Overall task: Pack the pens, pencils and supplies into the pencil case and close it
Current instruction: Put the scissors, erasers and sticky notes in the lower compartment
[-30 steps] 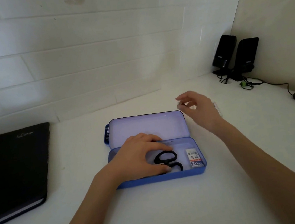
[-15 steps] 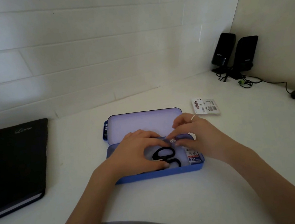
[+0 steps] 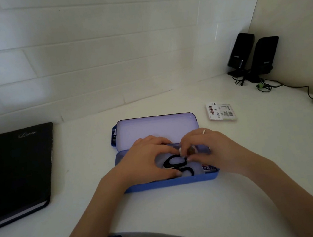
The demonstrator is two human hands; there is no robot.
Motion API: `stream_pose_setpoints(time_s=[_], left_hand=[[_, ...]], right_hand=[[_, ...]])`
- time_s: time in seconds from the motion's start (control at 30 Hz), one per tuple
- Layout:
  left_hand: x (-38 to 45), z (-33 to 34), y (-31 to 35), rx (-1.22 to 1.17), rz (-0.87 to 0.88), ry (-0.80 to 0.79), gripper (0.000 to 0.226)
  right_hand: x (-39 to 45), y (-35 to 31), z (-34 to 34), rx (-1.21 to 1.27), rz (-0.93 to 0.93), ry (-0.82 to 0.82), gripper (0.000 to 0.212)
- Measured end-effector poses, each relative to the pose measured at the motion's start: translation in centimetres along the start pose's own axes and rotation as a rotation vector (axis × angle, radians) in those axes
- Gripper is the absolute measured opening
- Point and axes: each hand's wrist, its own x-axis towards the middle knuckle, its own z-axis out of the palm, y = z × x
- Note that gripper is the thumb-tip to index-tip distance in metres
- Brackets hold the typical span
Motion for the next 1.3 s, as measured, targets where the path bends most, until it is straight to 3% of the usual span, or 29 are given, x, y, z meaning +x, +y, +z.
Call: stream_pose_setpoints(time_s=[0.13,0.37,0.5,0.67,0.93,1.3], left_hand=[[0.0,0.1,0.0,-0.005,-0.001,0.004,0.052],[0.0,0.1,-0.3,-0.001,0.016,0.005,0.050],[0.0,0.2,-0.3,-0.001,0.017,0.006,0.052],[0.0,0.2,-0.2,0.002,0.017,0.002,0.052],[-0.1,0.1,-0.1,0.012,0.010,0.003,0.049],[0.0,0.3,-0.2,0.011,0.005,0.009,0.051]], right_hand=[[0.3,0.0,0.3,-0.128,-0.016,-0.041,0.016],[0.1,0.3,-1.1,0.141,0.085,0.247,0.023],[-0.2,0.8,-1.2,0.055,0.090,0.132,0.017],[-0.1,0.5,-0.8,0.212,0.061,0.206,0.022],[-0.3,0.8,-0.5,-0.137,0.029,0.052,0.016],[0.0,1.4,-0.7,-0.183,0.083,0.053,0.003]])
